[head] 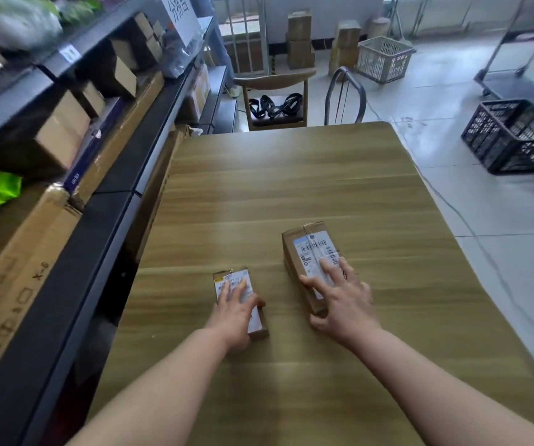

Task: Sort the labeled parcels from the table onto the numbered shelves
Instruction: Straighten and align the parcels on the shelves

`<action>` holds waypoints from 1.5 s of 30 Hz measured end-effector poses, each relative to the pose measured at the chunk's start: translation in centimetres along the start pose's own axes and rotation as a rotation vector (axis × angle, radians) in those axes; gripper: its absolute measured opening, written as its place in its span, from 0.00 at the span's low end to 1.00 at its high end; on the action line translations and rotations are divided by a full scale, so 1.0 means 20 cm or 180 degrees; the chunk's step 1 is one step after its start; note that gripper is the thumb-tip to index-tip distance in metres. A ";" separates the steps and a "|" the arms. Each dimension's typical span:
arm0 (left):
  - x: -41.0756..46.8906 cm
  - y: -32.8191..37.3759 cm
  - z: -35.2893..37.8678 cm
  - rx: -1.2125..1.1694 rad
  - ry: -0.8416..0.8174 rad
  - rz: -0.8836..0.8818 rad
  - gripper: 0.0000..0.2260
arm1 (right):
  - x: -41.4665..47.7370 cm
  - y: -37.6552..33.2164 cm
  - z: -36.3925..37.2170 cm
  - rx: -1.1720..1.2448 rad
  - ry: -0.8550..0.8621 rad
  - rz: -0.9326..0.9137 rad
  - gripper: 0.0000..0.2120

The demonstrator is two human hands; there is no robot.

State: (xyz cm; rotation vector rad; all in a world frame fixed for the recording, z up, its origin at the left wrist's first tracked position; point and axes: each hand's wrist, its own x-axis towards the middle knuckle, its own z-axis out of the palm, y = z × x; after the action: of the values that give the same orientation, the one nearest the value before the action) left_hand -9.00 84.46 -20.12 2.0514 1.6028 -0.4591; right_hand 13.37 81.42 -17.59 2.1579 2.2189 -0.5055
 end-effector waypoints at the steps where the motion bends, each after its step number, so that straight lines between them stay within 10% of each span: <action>1: -0.04 0.00 0.02 0.0016 -0.0026 0.0006 0.31 | -0.04 0.00 0.01 0.0001 0.0004 0.0001 0.35; 12: -0.26 -0.07 0.17 0.0098 0.0053 0.0247 0.36 | -0.26 -0.03 0.09 -0.0117 0.0091 -0.0088 0.36; 18: -0.27 0.00 0.22 -0.0661 0.0718 -0.0770 0.53 | -0.30 -0.05 0.08 0.0341 0.0439 0.0646 0.41; 28: -0.22 0.01 0.29 -0.0222 0.0694 -0.0573 0.44 | -0.29 -0.11 0.15 0.0553 0.0535 0.0961 0.39; 45: -0.56 0.09 0.53 -0.1408 0.0931 -0.1579 0.39 | -0.42 0.03 0.22 0.0742 0.0322 -0.0276 0.37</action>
State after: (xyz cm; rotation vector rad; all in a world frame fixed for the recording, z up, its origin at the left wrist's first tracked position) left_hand -9.64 69.20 -22.48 1.4328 2.1672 0.0471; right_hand 13.54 72.33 -19.97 2.2476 2.4266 -0.7065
